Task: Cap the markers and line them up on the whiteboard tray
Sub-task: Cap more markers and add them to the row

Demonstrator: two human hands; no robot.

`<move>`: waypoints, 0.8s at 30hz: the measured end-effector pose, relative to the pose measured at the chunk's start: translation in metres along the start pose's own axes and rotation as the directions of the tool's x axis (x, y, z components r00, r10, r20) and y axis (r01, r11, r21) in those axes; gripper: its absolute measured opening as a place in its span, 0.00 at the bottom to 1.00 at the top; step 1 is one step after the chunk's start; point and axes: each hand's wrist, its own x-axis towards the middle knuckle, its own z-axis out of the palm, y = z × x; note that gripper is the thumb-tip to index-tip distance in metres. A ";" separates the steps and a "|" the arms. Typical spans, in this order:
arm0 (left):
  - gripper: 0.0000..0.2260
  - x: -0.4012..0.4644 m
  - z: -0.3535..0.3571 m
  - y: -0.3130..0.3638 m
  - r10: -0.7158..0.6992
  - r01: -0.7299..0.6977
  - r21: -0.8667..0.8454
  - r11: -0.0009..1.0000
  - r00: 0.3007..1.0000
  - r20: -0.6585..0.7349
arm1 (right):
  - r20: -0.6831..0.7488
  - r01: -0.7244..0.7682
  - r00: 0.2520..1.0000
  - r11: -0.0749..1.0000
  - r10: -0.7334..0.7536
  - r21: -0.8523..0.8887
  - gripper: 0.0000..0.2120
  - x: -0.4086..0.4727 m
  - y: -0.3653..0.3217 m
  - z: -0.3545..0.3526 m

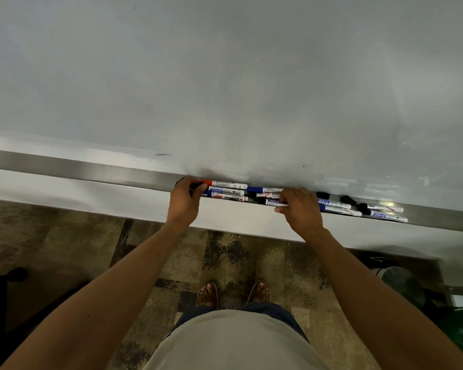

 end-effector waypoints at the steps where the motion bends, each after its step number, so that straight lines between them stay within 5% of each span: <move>1: 0.03 -0.002 0.004 0.006 -0.009 0.010 -0.057 0.998 1.000 0.026 | -0.002 0.014 1.000 1.000 -0.014 0.020 0.12 0.000 0.000 -0.002; 7: 0.07 -0.007 0.027 0.023 -0.007 0.060 -0.336 0.940 0.988 0.157 | -0.046 0.081 0.996 0.992 -0.077 0.095 0.12 -0.006 -0.002 -0.005; 11: 0.02 -0.010 0.038 0.036 -0.110 0.174 -0.419 0.891 0.979 0.172 | -0.137 0.104 0.987 0.980 -0.082 0.168 0.10 -0.011 -0.012 -0.010; 16: 0.08 -0.010 0.047 0.043 -0.228 0.311 -0.524 0.793 0.949 0.218 | -0.132 0.116 0.987 0.969 -0.089 0.220 0.09 -0.012 -0.024 -0.012; 24: 0.04 -0.014 0.052 0.055 -0.221 0.342 -0.591 0.730 0.937 0.269 | -0.162 0.143 0.981 0.966 -0.109 0.216 0.08 -0.010 -0.035 -0.022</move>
